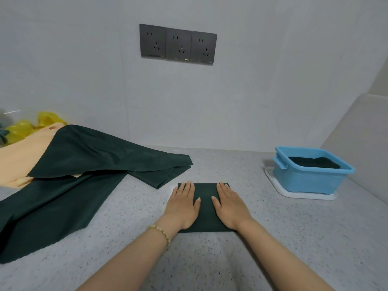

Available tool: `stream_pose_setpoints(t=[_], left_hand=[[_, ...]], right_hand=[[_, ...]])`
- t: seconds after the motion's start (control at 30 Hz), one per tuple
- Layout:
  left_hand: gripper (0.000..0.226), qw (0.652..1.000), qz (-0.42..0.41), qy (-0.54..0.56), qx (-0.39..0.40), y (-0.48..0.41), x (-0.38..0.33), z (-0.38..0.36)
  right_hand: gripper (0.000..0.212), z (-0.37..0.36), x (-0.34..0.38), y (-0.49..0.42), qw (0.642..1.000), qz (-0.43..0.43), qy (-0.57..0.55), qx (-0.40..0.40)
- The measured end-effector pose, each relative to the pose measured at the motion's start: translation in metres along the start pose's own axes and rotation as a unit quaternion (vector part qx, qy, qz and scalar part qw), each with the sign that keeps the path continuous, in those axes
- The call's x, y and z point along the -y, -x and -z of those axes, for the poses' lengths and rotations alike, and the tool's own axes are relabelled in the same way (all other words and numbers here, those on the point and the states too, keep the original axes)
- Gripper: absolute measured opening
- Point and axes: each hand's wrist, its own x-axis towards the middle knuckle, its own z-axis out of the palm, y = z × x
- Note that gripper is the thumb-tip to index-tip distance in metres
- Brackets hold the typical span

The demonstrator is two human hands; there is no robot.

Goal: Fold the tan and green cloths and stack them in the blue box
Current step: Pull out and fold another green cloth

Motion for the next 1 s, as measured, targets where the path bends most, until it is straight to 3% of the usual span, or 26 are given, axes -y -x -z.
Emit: stream_pose_setpoints(t=[0.33, 0.43, 0.53, 0.6, 0.67, 0.8, 0.87, 1.0], left_hand=[[0.105, 0.996, -0.079, 0.027, 0.039, 0.068, 0.013, -0.002], [0.088, 0.992, -0.117, 0.029, 0.032, 0.083, 0.019, 0.003], [0.051, 0.979, -0.201, 0.019, -0.02, 0.093, 0.019, 0.013], [0.042, 0.971, -0.231, 0.008, -0.055, 0.1, 0.018, 0.019], [0.046, 0.971, -0.225, 0.023, -0.077, 0.107, 0.02, 0.022], [0.086, 0.976, -0.212, -0.009, -0.056, 0.119, 0.026, 0.023], [0.094, 0.972, -0.221, -0.056, -0.054, 0.124, 0.029, 0.023], [0.078, 0.966, -0.22, -0.099, -0.095, 0.126, 0.033, 0.027]], right_hand=[[0.064, -0.005, -0.011, 0.069, 0.996, 0.085, -0.014, 0.022], [0.058, -0.001, -0.018, 0.09, 0.991, 0.127, -0.024, 0.016], [0.046, 0.008, -0.026, 0.105, 0.986, 0.167, -0.017, -0.019], [0.044, 0.013, -0.032, 0.113, 0.982, 0.185, 0.012, -0.041], [0.054, 0.017, -0.037, 0.12, 0.977, 0.203, 0.037, -0.044], [0.087, 0.024, -0.049, 0.129, 0.969, 0.233, 0.077, -0.016], [0.086, 0.026, -0.051, 0.13, 0.964, 0.246, 0.102, -0.028], [0.07, 0.028, -0.051, 0.127, 0.961, 0.249, 0.109, -0.053]])
